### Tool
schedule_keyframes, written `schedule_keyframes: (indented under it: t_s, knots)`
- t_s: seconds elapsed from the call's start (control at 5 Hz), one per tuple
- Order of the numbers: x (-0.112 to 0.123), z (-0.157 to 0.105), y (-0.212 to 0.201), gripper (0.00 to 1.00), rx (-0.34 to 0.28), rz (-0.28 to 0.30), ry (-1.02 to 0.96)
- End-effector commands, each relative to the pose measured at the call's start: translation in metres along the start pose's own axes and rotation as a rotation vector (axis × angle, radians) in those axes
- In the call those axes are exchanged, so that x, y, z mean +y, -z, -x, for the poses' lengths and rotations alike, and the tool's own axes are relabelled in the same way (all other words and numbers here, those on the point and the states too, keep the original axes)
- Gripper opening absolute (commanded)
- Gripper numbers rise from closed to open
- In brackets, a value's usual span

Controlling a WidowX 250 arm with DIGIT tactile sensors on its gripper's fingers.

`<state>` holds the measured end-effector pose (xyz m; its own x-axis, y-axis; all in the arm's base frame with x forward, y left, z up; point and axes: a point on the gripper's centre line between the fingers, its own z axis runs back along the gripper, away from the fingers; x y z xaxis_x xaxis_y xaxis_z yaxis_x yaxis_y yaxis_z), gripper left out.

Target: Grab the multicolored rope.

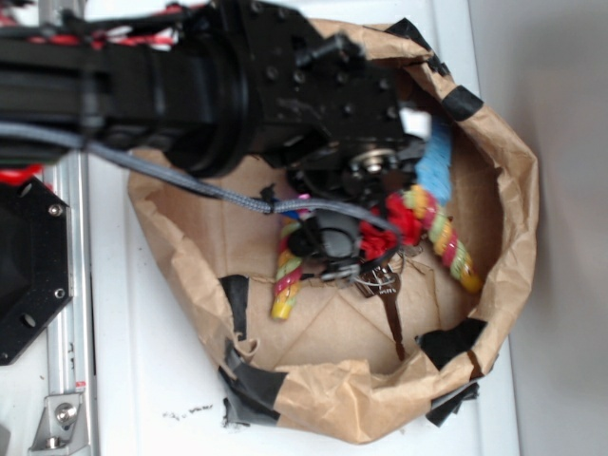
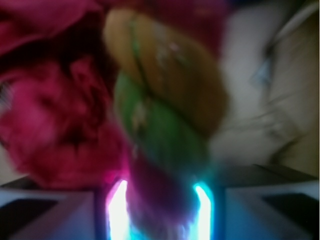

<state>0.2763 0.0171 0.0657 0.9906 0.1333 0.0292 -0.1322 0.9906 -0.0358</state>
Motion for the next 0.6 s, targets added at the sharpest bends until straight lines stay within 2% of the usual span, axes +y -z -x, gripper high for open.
schedule_keyframes:
  t_s: [0.0,0.4]
  knots:
    - [-0.006,-0.012,-0.114,0.00,-0.143,0.031,-0.083]
    - [-0.014,0.004,-0.121,0.00,-0.094,-0.013,-0.095]
